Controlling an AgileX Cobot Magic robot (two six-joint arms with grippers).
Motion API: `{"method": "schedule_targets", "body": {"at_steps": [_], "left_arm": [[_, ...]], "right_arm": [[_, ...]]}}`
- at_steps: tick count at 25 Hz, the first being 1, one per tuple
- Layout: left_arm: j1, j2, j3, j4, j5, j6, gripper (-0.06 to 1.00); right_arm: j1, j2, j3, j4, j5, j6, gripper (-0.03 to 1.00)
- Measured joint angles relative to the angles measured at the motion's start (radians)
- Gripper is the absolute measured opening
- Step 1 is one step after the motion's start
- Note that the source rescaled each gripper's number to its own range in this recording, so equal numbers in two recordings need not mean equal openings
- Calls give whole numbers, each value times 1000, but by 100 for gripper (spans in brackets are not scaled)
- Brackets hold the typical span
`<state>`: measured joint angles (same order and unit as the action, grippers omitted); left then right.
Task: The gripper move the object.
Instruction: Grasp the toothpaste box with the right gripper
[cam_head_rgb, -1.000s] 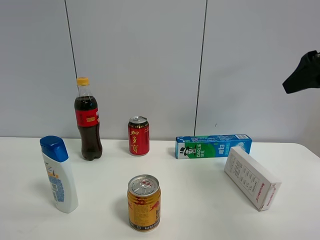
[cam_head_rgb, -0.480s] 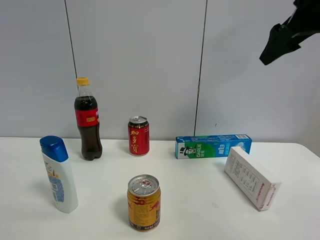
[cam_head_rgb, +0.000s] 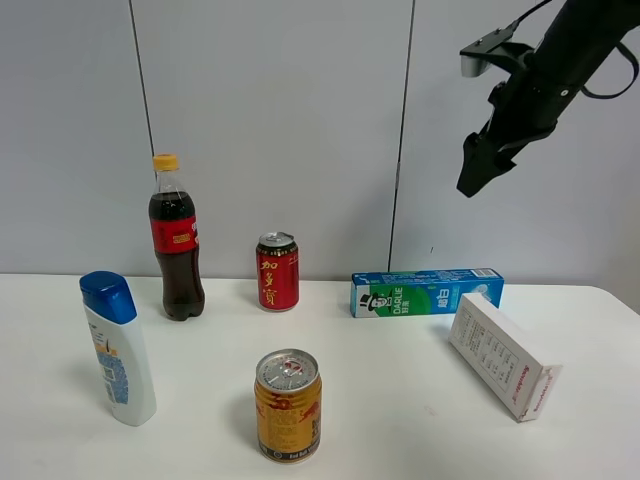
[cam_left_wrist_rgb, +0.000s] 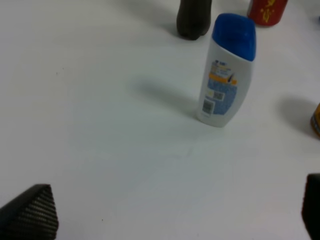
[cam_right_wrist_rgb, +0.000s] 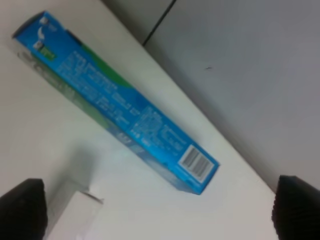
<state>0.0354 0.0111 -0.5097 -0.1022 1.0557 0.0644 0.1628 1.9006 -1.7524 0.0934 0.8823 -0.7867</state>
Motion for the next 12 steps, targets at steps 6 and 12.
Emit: {"method": "schedule_targets", "body": {"at_steps": [6,12], "left_arm": [[0,0,0,0,0,0,100],[0,0,0,0,0,0,100]], "right_arm": [[12,65,-11,-45,-15,-10,84],[21,106,-13,-85,-118,-10,84]]}}
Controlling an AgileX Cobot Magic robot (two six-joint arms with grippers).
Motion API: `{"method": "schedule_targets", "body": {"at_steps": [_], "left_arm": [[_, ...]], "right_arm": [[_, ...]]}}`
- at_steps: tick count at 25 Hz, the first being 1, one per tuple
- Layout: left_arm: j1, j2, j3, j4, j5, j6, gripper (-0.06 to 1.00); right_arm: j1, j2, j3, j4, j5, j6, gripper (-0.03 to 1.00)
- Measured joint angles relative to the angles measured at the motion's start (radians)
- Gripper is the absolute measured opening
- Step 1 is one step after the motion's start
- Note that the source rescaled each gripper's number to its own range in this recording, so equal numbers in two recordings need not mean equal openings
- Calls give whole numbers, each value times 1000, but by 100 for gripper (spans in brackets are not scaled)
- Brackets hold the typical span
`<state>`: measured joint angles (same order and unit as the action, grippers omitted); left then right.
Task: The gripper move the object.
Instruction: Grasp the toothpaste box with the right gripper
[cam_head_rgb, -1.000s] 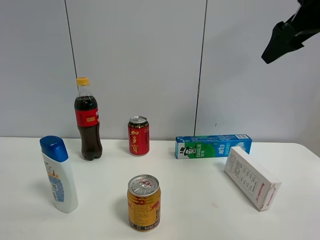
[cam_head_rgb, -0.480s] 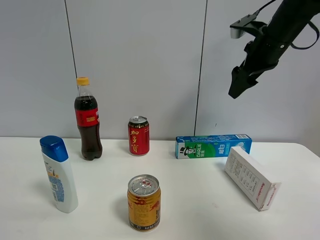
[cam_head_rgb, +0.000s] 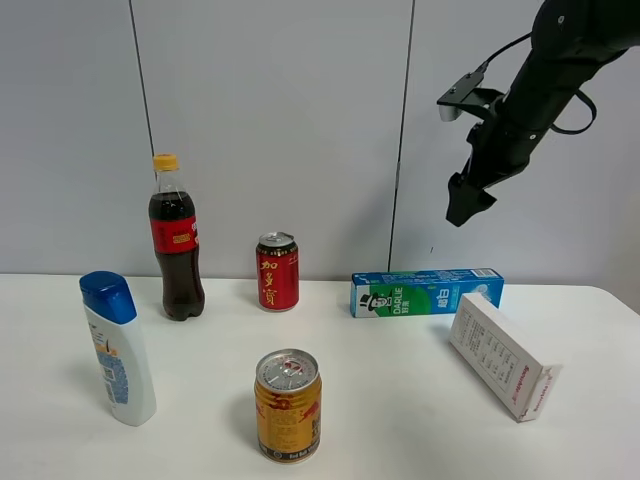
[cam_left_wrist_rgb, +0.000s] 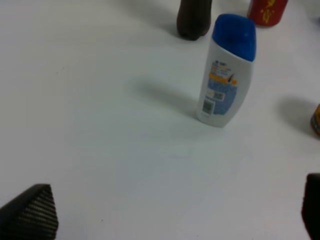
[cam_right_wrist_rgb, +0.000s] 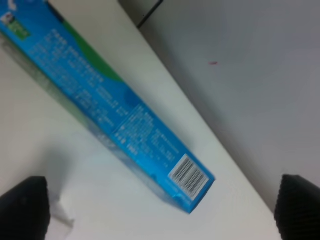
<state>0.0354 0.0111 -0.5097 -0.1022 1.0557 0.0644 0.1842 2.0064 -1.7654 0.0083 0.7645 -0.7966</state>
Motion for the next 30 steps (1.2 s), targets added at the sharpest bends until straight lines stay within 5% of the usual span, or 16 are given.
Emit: {"method": "schedule_targets", "body": {"at_steps": [8,17,24,30], "left_arm": [[0,0,0,0,0,0,100],[0,0,0,0,0,0,100],[0,0,0,0,0,0,100],[0,0,0,0,0,0,100]], "right_arm": [[38,64,-6,26,-120,-11,84],[45,132,-6,8,-123,70,83],[45,133,-6,7,-144,98,59],[49,136,-6,5,-193,43,59]]}}
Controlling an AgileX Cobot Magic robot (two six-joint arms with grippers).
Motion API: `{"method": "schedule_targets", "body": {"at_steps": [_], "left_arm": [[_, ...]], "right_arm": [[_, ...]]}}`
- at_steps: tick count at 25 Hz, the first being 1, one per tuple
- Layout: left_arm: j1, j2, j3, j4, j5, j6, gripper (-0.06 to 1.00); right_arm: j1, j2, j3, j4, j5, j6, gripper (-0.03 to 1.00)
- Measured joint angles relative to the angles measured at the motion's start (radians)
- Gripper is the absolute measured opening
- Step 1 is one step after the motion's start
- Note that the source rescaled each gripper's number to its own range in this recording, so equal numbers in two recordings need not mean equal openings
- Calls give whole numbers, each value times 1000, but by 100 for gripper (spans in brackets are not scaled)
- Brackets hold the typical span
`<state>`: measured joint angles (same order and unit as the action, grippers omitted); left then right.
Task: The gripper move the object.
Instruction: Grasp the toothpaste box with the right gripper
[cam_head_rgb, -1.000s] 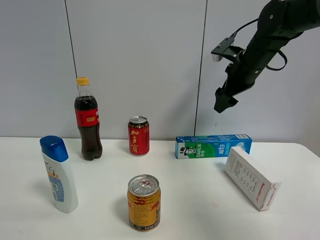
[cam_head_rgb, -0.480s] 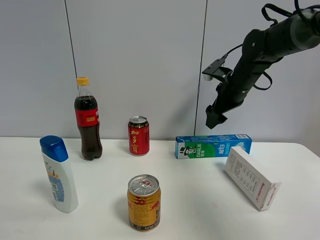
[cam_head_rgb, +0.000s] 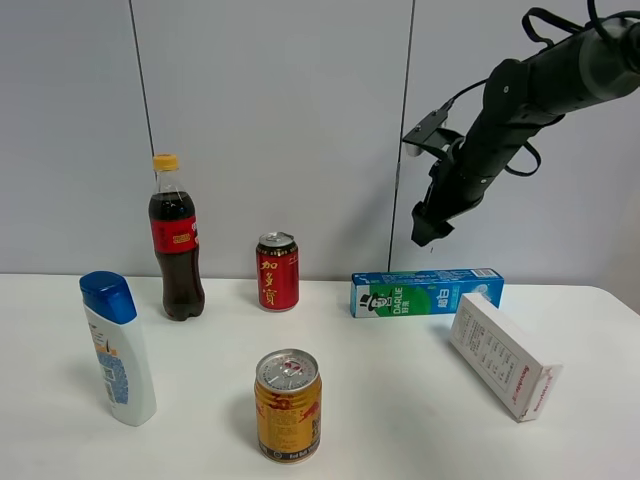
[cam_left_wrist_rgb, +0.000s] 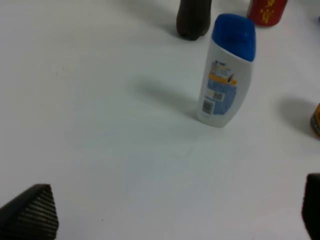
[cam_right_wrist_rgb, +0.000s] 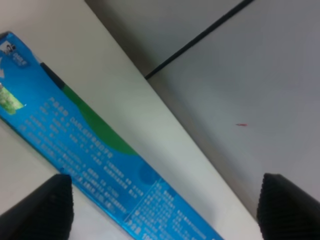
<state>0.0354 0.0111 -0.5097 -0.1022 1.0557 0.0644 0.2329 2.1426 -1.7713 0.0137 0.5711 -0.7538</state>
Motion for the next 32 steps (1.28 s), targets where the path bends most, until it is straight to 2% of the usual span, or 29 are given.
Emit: {"method": "schedule_targets", "body": {"at_steps": [1,4,7,18,26,32], "left_arm": [[0,0,0,0,0,0,100],[0,0,0,0,0,0,100],[0,0,0,0,0,0,100],[0,0,0,0,0,0,100],[0,0,0,0,0,0,100],[0,0,0,0,0,0,100]], "right_arm": [[4,4,0,0,-5,0,63],[14,28,0,0,-20,0,87],[29,54,0,-5,-26,-17,97],[47,97,0,-33,-34,-26,99],[51,151,0,-26,-35,-26,92],[51,189,0,-25,-79,-26,92]]}}
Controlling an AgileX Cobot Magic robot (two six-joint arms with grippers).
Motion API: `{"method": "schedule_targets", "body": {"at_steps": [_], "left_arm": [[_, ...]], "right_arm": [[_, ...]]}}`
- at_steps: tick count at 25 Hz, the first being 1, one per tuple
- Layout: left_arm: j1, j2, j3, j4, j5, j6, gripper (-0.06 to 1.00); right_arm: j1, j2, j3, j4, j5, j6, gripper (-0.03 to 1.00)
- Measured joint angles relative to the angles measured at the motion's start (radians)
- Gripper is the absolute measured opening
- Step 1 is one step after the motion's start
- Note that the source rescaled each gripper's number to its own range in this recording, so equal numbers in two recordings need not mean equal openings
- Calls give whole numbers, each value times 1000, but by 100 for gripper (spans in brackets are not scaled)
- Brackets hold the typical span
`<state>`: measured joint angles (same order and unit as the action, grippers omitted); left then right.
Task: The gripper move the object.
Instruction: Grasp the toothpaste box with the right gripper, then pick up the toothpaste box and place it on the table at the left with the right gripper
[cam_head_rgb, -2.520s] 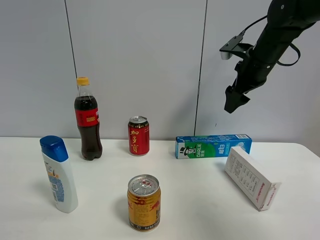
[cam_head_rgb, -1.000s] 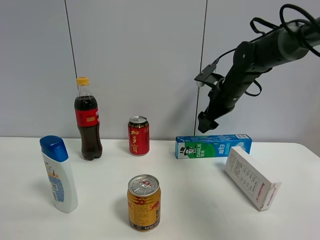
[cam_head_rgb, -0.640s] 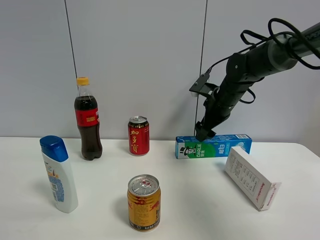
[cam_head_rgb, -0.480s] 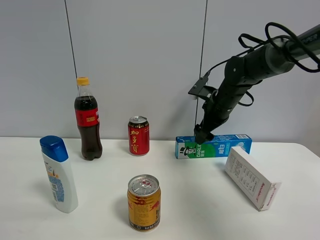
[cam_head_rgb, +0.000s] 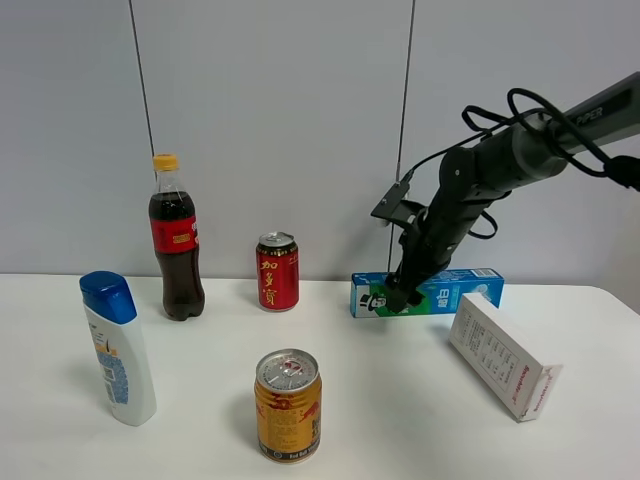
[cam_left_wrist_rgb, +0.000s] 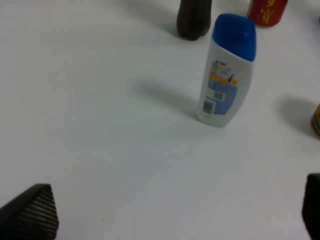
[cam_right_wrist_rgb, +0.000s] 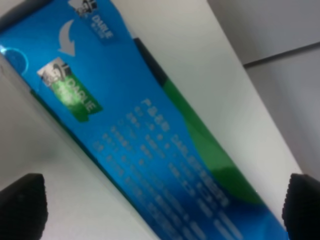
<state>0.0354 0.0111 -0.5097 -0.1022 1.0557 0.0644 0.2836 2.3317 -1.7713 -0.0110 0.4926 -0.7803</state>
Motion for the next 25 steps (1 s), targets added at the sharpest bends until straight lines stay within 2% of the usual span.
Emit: {"method": "schedule_targets", "body": {"at_steps": [6,9,12,14,17,20,25], "left_arm": [[0,0,0,0,0,0,100],[0,0,0,0,0,0,100],[0,0,0,0,0,0,100],[0,0,0,0,0,0,100],[0,0,0,0,0,0,100],[0,0,0,0,0,0,100],[0,0,0,0,0,0,100]], "right_arm": [[0,26,0,1,-45,1,91],[0,39,0,1,-62,0,85],[0,44,0,0,-57,-2,65],[0,44,-1,0,-57,1,42],[0,44,-2,1,-56,33,14],[0,44,-3,-1,-57,83,8],[0,40,-3,-36,-56,127,7]]}}
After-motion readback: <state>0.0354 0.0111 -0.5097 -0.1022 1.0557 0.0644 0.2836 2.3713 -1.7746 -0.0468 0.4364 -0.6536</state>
